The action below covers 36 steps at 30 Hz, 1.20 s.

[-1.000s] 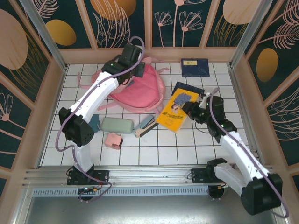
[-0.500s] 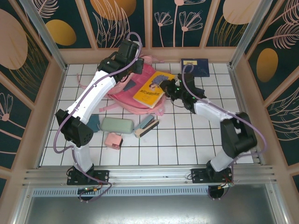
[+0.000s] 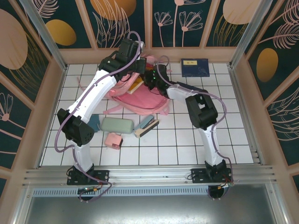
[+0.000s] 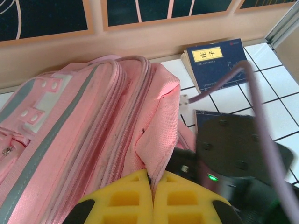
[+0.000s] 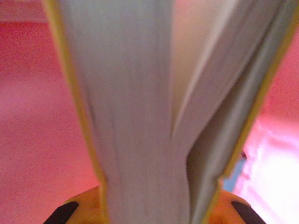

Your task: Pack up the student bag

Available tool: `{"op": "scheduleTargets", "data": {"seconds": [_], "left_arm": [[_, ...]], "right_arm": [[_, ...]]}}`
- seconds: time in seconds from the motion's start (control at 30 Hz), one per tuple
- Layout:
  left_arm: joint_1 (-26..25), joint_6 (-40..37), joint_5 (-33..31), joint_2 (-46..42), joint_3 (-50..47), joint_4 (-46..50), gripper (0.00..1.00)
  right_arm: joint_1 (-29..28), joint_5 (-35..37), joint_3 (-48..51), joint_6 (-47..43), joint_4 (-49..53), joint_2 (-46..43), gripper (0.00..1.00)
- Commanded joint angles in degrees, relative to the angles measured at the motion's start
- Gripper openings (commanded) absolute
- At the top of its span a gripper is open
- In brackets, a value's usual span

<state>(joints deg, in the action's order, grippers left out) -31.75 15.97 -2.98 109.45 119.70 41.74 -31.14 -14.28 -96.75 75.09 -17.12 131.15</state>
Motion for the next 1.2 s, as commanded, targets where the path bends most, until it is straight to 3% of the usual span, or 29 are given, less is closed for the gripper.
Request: {"op": "scheduleTargets", "data": {"seconds": [0.0,0.07,0.1,0.13,0.2,0.27,0.4,0.5,0.73,0.97,1.17], "left_arm": [[0.3,2.0,1.2,-0.6,2.7,-7.5,0.00],[0.7,2.1,1.0,0.1,2.5,-7.7,0.00],[1.0,2.5,0.9,0.5,2.4,-7.6,0.00],[1.6,3.0,1.2,0.7,1.9,-7.8,0.00],[2.6,4.2,1.9,-0.2,-0.9,-9.7,0.00],[3.4,4.8,2.7,-1.7,-4.0,-12.0,0.00],[4.3,5.8,3.3,-3.4,-7.2,-14.6,0.00],[4.4,6.2,3.5,-3.8,-8.1,-15.3,0.00],[4.7,6.5,2.3,-4.8,-8.1,-15.8,0.00],[6.8,8.4,3.9,-5.9,-8.8,-16.0,0.00],[7.0,8.6,4.2,-7.9,-10.7,-17.4,0.00]], "right_arm": [[-1.9,0.7,-18.3,1.9,4.0,11.0,0.00],[-3.0,0.2,-29.7,-0.5,7.8,18.1,0.00],[-3.6,0.0,-36.9,-2.3,10.9,22.3,0.11],[-3.9,-0.5,-44.3,-3.7,13.5,26.2,0.31],[-4.1,-1.7,-52.6,-4.7,17.3,31.1,0.47],[-4.1,-1.8,-51.3,-6.5,17.7,30.0,0.62],[-3.8,-1.4,-31.6,-9.3,7.2,17.3,0.78],[-3.5,-1.1,-19.8,-10.8,0.4,10.1,0.79],[-3.4,-2.5,-10.6,-13.5,-4.5,3.5,0.80],[-2.7,0.9,4.3,-14.9,-11.5,-6.4,0.81],[-0.8,-0.7,17.2,-19.1,-15.7,-16.9,0.78]]}}
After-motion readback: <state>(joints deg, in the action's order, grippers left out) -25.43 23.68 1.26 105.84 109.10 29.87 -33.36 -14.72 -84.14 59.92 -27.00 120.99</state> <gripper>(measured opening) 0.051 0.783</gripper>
